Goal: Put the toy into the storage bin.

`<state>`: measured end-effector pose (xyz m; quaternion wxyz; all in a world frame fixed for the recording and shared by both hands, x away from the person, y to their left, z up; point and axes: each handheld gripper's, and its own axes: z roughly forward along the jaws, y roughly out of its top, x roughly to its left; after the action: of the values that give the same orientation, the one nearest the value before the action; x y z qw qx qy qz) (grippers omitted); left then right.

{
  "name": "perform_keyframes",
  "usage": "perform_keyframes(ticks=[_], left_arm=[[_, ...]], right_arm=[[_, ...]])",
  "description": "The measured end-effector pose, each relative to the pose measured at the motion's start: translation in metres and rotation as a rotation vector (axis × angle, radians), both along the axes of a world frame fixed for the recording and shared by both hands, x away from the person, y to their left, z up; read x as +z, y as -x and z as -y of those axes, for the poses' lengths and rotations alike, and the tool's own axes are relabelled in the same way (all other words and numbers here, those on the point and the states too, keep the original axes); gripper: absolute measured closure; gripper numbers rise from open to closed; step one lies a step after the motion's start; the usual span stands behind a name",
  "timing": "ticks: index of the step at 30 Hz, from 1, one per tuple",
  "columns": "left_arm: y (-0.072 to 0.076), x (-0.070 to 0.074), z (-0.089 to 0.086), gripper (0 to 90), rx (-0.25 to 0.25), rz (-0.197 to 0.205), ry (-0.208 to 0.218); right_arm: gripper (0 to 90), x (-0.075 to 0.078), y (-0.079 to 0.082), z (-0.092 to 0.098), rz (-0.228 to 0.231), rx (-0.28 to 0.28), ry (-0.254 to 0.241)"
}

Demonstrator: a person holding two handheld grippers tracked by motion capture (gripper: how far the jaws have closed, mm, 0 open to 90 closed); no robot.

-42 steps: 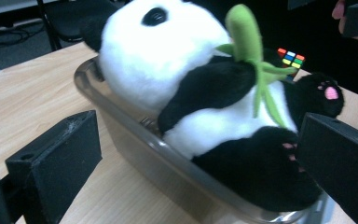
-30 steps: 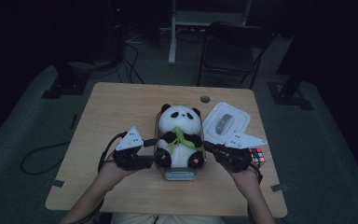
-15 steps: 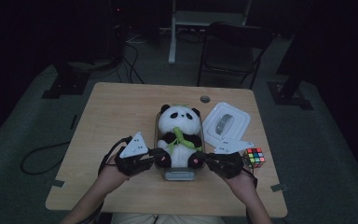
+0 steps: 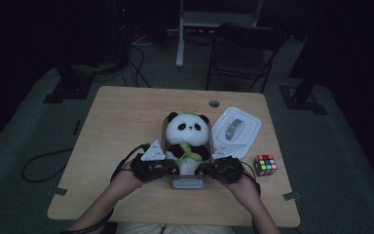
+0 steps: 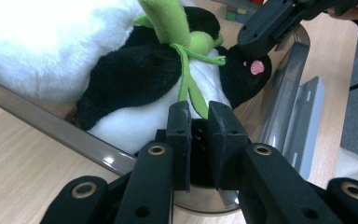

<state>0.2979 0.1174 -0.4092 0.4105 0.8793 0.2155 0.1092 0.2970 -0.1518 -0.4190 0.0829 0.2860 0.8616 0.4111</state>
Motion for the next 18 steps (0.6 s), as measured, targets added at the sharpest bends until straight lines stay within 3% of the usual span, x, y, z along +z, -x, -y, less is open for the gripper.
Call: perform_keyframes(ticks=[6, 10, 11, 16, 18], left_arm=[[0.000, 0.001, -0.001, 79.7, 0.005, -0.010, 0.012], [0.001, 0.006, -0.003, 56.4, 0.008, 0.000, 0.038], [-0.003, 0.011, -0.006, 48.5, 0.012, 0.002, 0.070], [-0.009, 0.018, -0.009, 30.2, 0.025, 0.027, 0.100], [-0.015, 0.022, -0.009, 27.4, 0.047, 0.037, 0.118]], right_arm=[[84.9, 0.002, -0.001, -0.003, -0.001, 0.009, -0.015], [77.1, 0.009, -0.002, 0.001, 0.018, -0.004, -0.042], [66.7, 0.015, -0.003, 0.004, 0.031, -0.015, -0.061], [45.8, 0.029, -0.013, 0.013, 0.047, -0.081, -0.128], [35.8, 0.034, -0.017, 0.017, 0.060, -0.114, -0.150]])
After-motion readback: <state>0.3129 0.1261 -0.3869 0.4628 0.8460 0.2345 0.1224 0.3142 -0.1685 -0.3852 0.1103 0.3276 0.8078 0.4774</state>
